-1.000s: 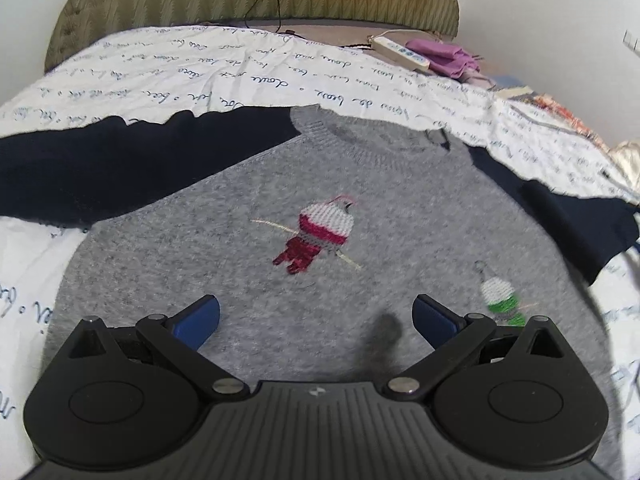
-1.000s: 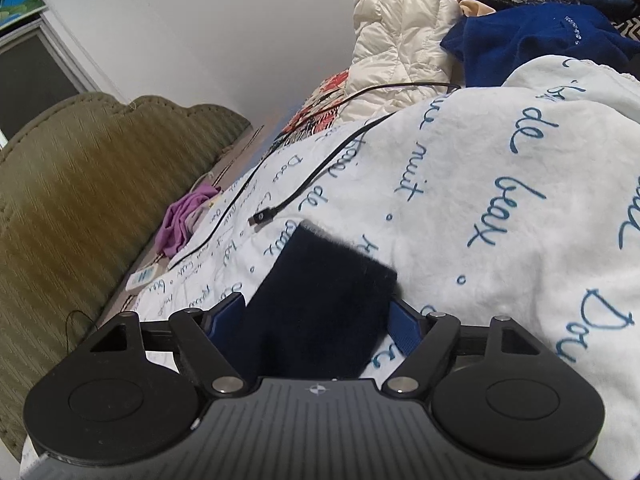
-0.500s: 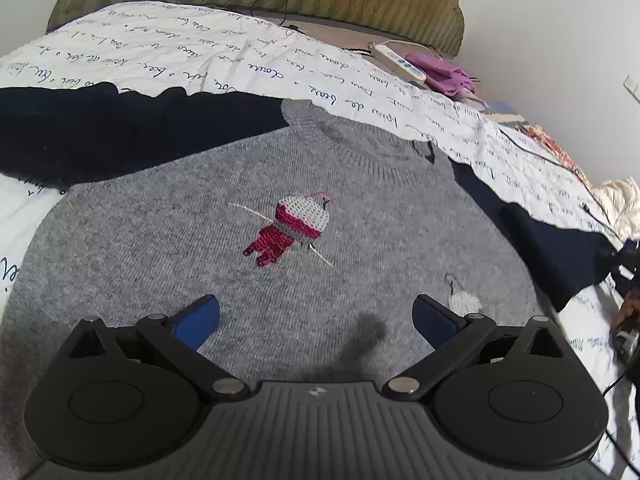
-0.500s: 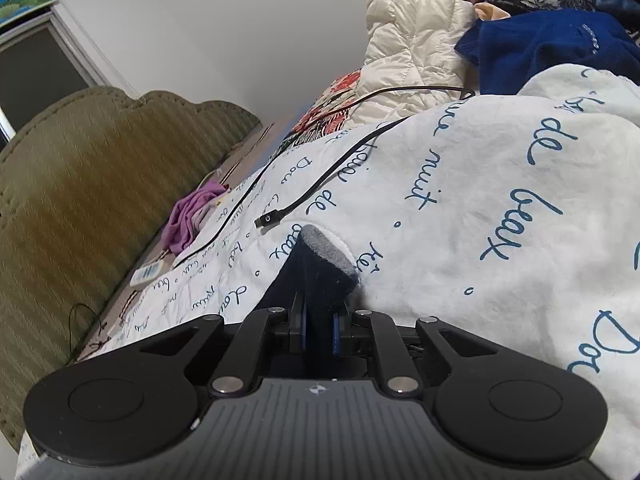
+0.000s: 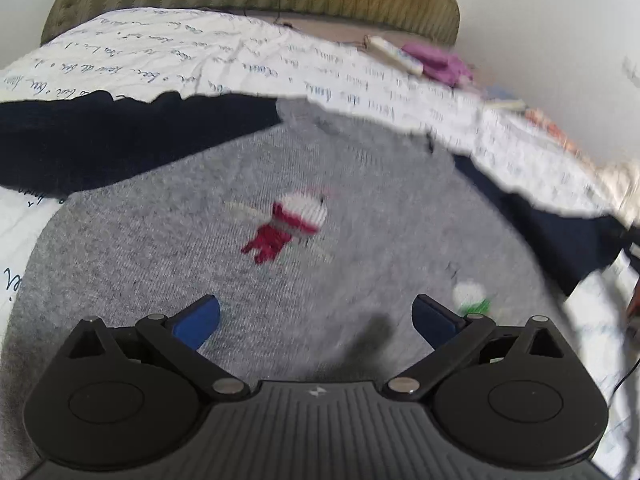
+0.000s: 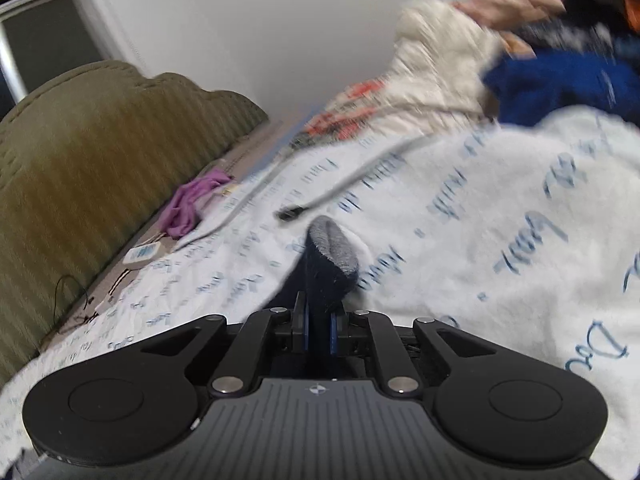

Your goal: Fold small clothes

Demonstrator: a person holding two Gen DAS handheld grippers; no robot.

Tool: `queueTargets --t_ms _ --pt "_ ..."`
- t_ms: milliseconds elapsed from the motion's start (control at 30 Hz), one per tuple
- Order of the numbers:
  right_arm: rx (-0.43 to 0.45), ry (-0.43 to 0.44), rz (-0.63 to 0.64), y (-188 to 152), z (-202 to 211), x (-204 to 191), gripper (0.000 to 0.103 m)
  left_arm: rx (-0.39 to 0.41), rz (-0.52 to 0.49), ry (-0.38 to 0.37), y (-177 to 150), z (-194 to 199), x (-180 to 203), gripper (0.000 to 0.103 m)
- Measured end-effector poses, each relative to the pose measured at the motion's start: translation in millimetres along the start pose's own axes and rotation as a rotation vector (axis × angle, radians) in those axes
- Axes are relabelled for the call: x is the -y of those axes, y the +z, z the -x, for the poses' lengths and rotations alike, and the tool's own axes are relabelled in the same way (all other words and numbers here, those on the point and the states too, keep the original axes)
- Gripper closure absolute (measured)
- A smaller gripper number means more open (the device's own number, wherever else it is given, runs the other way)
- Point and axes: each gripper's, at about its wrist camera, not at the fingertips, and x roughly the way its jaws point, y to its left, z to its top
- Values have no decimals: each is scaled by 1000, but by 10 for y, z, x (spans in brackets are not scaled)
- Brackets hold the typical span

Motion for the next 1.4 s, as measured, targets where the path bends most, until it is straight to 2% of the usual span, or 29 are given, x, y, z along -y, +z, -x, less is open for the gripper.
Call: queueTargets --t_ms 100,233,433,633,667,700,733,767,800,933,1033,1100,1167,1200,1267,1400 --pt "26 61 112 -31 204 -380 89 70 16 -77 191 92 10 0" --pt "6 202 224 -239 456 -979 90 153 61 -148 421 153 66 0" --pt "-103 414 285 -701 642 -1846 89 131 197 -292 572 63 16 0" --pt "-216 583 294 -1276 830 -2631 89 43 318 -420 645 -241 -132 0" --pt "-229 599 321 -1402 884 -2750 85 17 340 -455 646 -314 -157 0" --pt "-249 614 351 -1536 930 -2857 74 -6 356 -475 634 -383 -177 0" --pt "-268 613 373 -1651 985 -2929 67 -26 366 -475 619 -435 -184 0" --pt "-287 624 385 -1740 1024 -2963 52 -48 372 -464 593 -491 -192 0" --pt "-292 629 381 -1795 1077 -2948 49 -68 375 -461 556 -543 -200 0" --pt "-329 624 263 -1767 1247 -2589 49 -102 372 -481 442 -650 -207 1" --pt "-321 582 199 -1699 1343 -2279 48 -111 349 -458 435 -701 -127 15" --pt "-309 551 153 -1625 1406 -2085 47 -130 318 -437 444 -729 -59 45" --pt "-304 534 97 -1553 1413 -1920 44 -161 271 -376 445 -778 7 57" --pt "-301 527 71 -1513 1414 -1839 45 -161 244 -344 442 -791 41 72" --pt "-291 513 35 -1450 1420 -1726 45 -153 185 -286 447 -803 85 91" --pt "-277 503 14 -1352 1419 -1596 45 -131 124 -258 581 -641 68 95"
